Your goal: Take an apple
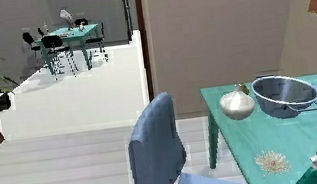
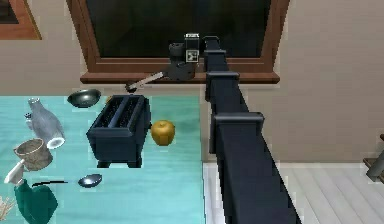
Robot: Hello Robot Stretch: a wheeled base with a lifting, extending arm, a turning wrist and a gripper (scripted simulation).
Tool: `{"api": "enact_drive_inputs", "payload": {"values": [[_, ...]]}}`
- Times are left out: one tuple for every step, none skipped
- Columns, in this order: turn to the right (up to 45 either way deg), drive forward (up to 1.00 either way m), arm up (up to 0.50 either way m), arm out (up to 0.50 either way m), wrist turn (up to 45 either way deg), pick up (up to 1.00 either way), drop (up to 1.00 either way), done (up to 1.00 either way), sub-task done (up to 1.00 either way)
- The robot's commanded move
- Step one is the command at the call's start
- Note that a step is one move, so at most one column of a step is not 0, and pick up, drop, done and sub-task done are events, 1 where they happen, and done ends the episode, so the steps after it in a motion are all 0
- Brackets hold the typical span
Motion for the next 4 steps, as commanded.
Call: {"api": "enact_drive_inputs", "payload": {"values": [[0.0, 0.00, 0.00, 0.00, 15.0, 0.00, 0.00, 0.00, 0.00], [0.0, 0.00, -0.28, 0.00, 0.0, 0.00, 0.00, 0.00, 0.00], [0.0, 0.00, 0.00, 0.00, 0.0, 1.00, 0.00, 0.00, 0.00], [0.0, 0.00, 0.10, 0.00, 0.0, 0.00, 0.00, 0.00, 0.00]]}}
